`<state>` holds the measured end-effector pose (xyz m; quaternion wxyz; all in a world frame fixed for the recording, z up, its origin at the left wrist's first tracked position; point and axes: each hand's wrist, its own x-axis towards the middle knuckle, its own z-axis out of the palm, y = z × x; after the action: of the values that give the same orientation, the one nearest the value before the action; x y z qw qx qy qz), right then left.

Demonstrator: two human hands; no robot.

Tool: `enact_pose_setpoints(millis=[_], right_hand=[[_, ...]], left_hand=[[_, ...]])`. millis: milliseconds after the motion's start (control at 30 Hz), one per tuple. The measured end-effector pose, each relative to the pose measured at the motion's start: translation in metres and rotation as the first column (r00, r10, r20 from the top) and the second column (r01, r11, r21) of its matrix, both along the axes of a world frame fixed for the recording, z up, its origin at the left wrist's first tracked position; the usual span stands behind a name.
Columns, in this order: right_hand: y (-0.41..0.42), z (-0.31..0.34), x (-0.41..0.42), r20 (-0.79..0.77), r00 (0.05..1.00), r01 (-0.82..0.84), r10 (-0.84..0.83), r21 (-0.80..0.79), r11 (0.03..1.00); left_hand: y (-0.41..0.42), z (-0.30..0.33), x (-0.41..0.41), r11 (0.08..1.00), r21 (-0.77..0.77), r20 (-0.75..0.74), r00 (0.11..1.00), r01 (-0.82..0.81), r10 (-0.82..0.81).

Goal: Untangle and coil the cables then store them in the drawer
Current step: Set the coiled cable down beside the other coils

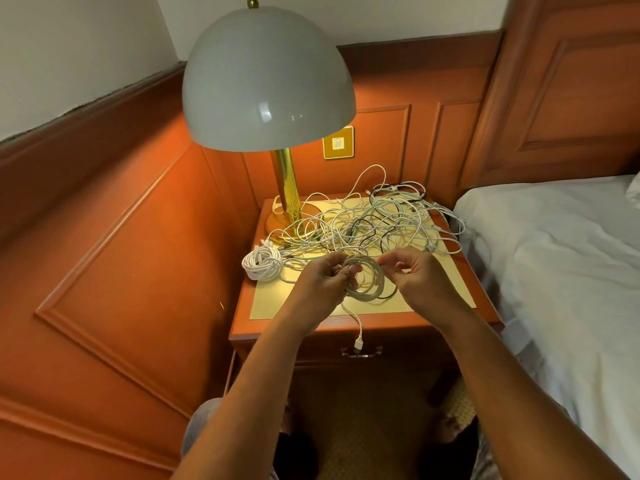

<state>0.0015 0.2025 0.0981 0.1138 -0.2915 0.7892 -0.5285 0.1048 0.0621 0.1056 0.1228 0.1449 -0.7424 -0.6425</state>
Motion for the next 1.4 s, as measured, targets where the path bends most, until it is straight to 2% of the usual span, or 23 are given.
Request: enact_pose_setpoints(millis=[133, 267, 333, 467, 600, 767, 867, 1000, 1167, 1233, 1300, 1333, 1400], right_hand=[[-0.006, 0.001, -0.002, 0.052, 0.997, 0.057, -0.052, -0.115, 0.992], [-0.011, 0.001, -0.004, 0.118, 0.992, 0.072, -0.053, -0.159, 0.985], [-0.012, 0.003, -0.003, 0.172, 0.984, 0.072, -0.038, -0.197, 0.978], [-0.015, 0.003, -0.005, 0.346, 0.938, 0.073, 0.017, -0.244, 0.967], [-0.019, -0.001, -0.003, 0.558, 0.822, 0.061, 0.117, -0.289, 0.955], [-0.015, -0.007, 0.002, 0.63, 0.756, 0.05, 0.18, -0.329, 0.943], [-0.011, -0.011, 0.007, 0.6, 0.78, 0.0, 0.18, -0.287, 0.958], [-0.013, -0.013, 0.02, 0.497, 0.856, -0.072, 0.141, -0.155, 0.985], [-0.016, -0.016, 0.025, 0.36, 0.926, -0.096, 0.116, -0.074, 0.993], [-0.016, -0.015, 0.025, 0.239, 0.969, -0.086, 0.07, 0.057, 0.995], [-0.017, -0.015, 0.026, -0.003, 1.0, -0.008, 0.009, 0.24, 0.971], [-0.017, -0.015, 0.028, -0.103, 0.995, 0.034, -0.005, 0.281, 0.959], [-0.017, -0.012, 0.031, -0.176, 0.984, 0.034, 0.017, 0.286, 0.958]], left_hand=[[-0.001, -0.01, -0.005, 0.988, -0.151, 0.004, 0.999, -0.044, 0.045], [-0.001, -0.018, -0.007, 0.933, -0.349, -0.012, 0.996, -0.086, 0.087], [-0.001, -0.019, -0.008, 0.913, -0.397, -0.039, 0.996, -0.094, 0.086], [0.0, -0.021, -0.008, 0.922, -0.372, -0.052, 0.994, -0.106, 0.094], [0.0, -0.024, -0.008, 0.931, -0.348, -0.057, 0.994, -0.109, 0.095], [-0.004, -0.027, -0.006, 0.921, -0.373, -0.073, 0.993, -0.115, 0.095], [-0.004, -0.031, -0.007, 0.911, -0.391, -0.071, 0.991, -0.132, 0.113], [-0.003, -0.033, -0.007, 0.905, -0.401, -0.077, 0.99, -0.139, 0.118], [-0.006, -0.037, -0.009, 0.944, -0.29, -0.053, 0.988, -0.155, 0.146], [-0.006, -0.039, -0.009, 0.934, -0.305, -0.053, 0.982, -0.188, 0.181], [-0.008, -0.041, -0.01, 0.91, -0.328, -0.072, 0.967, -0.254, 0.244], [-0.01, -0.042, -0.011, 0.897, -0.339, -0.077, 0.959, -0.282, 0.272], [-0.013, -0.044, -0.013, 0.882, -0.362, -0.073, 0.952, -0.303, 0.297]])
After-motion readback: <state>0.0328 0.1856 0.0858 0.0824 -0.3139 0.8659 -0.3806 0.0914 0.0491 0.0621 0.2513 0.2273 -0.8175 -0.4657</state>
